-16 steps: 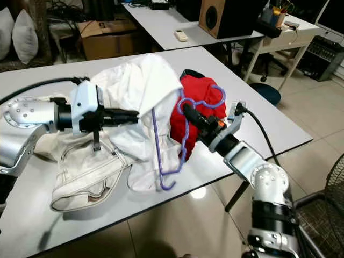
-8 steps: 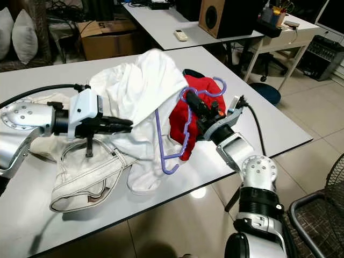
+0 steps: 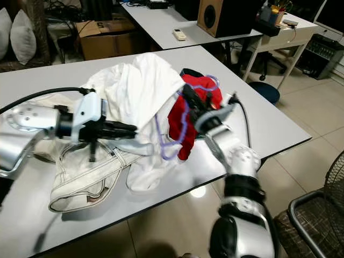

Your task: Hang hanger

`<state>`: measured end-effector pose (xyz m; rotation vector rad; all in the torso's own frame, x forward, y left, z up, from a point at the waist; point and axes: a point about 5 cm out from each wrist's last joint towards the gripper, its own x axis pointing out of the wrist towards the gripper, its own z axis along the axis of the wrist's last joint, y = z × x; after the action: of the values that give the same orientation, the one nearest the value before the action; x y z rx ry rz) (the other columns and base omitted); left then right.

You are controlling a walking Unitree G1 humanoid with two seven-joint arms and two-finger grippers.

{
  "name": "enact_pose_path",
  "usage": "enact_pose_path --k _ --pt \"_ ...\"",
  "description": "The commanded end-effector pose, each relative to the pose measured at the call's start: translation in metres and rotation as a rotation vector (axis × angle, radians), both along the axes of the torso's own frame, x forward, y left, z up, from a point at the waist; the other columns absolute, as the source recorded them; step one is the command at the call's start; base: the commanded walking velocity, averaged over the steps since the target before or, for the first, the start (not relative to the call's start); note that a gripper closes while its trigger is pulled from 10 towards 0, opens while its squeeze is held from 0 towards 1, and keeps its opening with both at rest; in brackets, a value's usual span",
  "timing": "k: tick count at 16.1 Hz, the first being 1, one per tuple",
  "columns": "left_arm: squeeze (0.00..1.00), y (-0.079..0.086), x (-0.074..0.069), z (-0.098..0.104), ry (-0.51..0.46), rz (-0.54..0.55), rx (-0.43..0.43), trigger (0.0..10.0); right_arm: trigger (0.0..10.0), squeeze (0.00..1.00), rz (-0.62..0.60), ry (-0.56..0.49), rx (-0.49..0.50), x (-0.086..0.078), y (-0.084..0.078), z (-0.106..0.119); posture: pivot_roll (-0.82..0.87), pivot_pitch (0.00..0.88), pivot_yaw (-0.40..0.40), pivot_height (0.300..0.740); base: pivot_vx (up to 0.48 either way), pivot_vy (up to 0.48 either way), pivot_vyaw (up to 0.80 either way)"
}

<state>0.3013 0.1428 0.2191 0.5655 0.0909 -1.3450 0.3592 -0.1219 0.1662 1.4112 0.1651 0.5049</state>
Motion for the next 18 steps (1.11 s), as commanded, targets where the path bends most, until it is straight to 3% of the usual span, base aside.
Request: enact_pose_path --k 1,3,5,7,12,15,18 --pt "0.0 -0.006 -0.004 0.002 0.007 -0.044 -0.01 0.0 10.0 0.0 -0.026 -0.022 -0.001 0.005 0.0 0.008 -0.17 0.0 -0.013 0.74 0.0 0.0 0.0" --pt "0.0 -0.014 -0.009 0.009 0.036 -0.096 -0.089 0.0 10.0 0.0 -0.035 -0.041 -0.06 0.01 0.013 0.011 -0.17 0.0 -0.012 0.74 0.0 0.0 0.0" --pt "0.0 -0.017 -0.015 0.015 0.091 -0.15 -0.134 0.0 10.0 0.0 -0.043 -0.042 -0.026 0.014 0.02 0.016 -0.16 0.0 -0.012 0.74 0.0 0.0 0.0" --pt "0.0 -0.011 -0.024 0.015 0.168 -0.206 -0.108 0.0 10.0 0.0 -0.061 -0.024 0.0 0.019 0.021 0.018 -0.16 0.0 -0.014 0.74 0.0 0.0 0.0" --pt "0.0 -0.007 -0.029 0.019 0.211 -0.241 -0.125 0.0 10.0 0.0 -0.08 -0.008 0.03 0.024 0.022 0.019 -0.15 0.0 -0.017 0.74 0.0 0.0 0.0" --pt "0.0 -0.024 -0.015 0.044 0.135 -0.195 -0.363 0.0 10.0 0.0 -0.081 -0.032 -0.076 0.024 0.032 0.018 -0.15 0.0 -0.017 0.74 0.0 0.0 0.0" --pt "0.0 -0.043 -0.008 0.055 0.166 -0.202 -0.502 0.0 10.0 0.0 -0.11 -0.043 -0.132 0.024 0.036 0.017 -0.16 0.0 -0.005 0.74 0.0 0.0 0.0"
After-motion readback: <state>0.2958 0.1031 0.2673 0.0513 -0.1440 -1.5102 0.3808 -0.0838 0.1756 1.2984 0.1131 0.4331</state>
